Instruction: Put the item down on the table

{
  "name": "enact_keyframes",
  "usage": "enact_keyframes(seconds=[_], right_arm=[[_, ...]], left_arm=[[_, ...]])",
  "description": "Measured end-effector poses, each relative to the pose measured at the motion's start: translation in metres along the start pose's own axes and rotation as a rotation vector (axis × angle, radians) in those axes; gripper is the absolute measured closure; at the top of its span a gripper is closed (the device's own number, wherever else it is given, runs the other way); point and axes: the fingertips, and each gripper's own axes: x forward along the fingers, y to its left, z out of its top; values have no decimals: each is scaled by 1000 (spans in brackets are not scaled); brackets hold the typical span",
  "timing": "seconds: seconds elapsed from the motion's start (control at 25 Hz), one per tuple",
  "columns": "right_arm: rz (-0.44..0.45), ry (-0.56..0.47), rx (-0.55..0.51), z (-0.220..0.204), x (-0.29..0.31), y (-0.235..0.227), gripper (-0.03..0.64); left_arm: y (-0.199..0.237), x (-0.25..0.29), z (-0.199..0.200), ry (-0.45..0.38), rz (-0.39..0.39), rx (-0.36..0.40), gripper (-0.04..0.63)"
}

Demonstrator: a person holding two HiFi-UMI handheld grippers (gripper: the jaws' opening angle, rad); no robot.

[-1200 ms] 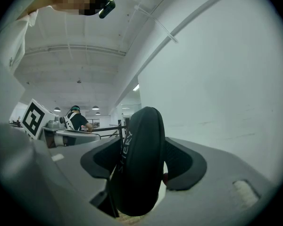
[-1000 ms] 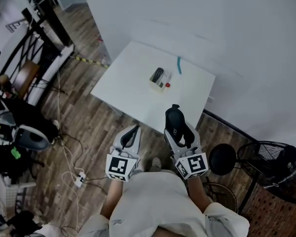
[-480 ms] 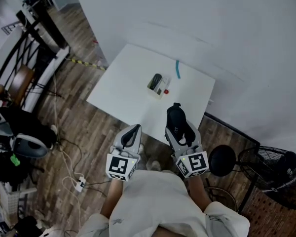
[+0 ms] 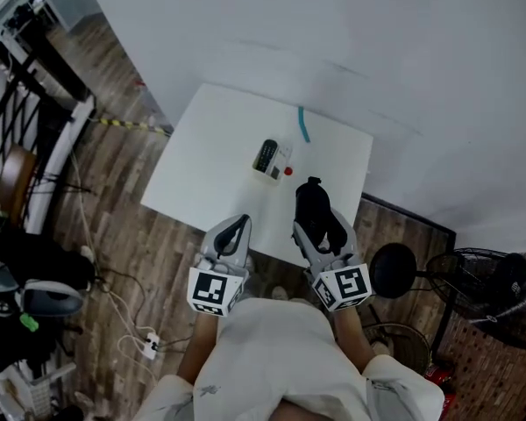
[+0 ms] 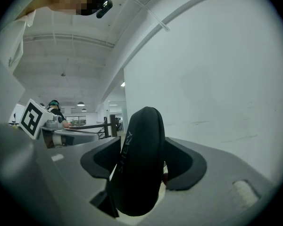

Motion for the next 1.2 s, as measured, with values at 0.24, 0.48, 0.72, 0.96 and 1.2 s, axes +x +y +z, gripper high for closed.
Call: enact_keyframes(seconds=[0.24,0.48,0.72,0.96,1.2], right_arm=[[-99,1,14,2,22,-9,336],[-180,5,14,1,47,-7,336],[-262,24,18,-6,62,-10,337],[-332,57,40,-21,59,-21,337],[-375,88,85,-38,53,-39,336]], left_arm=[[27,27,4,-8,-91,3,578],[50,49,-1,9,-186,-11,578],[63,70,-12,34,-274,-17,578],[64,88,-28,68,-326,-32,578],[51,110,-42,102,-369,-29,578]])
